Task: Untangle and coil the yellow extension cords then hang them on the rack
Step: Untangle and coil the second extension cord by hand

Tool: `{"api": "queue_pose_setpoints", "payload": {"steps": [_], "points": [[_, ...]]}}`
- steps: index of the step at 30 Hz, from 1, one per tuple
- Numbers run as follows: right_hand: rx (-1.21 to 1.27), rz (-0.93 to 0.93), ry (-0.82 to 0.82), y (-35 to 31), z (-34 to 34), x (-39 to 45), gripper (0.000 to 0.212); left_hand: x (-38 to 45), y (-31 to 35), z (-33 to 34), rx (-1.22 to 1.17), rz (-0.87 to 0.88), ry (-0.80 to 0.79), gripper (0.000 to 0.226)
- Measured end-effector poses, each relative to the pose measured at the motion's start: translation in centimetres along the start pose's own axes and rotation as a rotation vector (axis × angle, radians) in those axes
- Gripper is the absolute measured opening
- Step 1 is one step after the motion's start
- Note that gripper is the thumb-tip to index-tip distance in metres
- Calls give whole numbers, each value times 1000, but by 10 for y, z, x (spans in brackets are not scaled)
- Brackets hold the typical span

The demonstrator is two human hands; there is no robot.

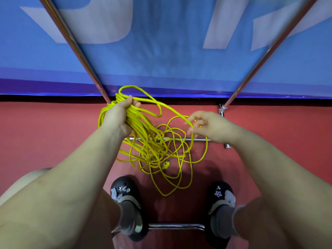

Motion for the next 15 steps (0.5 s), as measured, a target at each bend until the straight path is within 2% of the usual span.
{"api": "queue_pose_setpoints", "payload": {"steps": [5, 10, 12, 15], "points": [[316, -60, -8, -24, -1, -4, 20, -10, -18, 18, 145, -54, -119, 7], [477, -2, 49, -36, -10, -4, 2, -25, -29, 33, 354, -27, -264, 9], [544, 63, 94, -31, -14, -1, 6, -32, -32, 39, 427, -14, -337, 6], [758, 193, 156, -15, -14, 6, 22, -43, -38, 46, 522, -6, -437, 4]]}}
Point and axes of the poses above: each hand's wrist, its own x-axis towards the middle knuckle, its own z-axis out of the palm, y = z × x, the point moved 8 cm from there along x, towards the middle knuckle, and after that the axes turned 9 degrees about z, right-handed, at the moved point
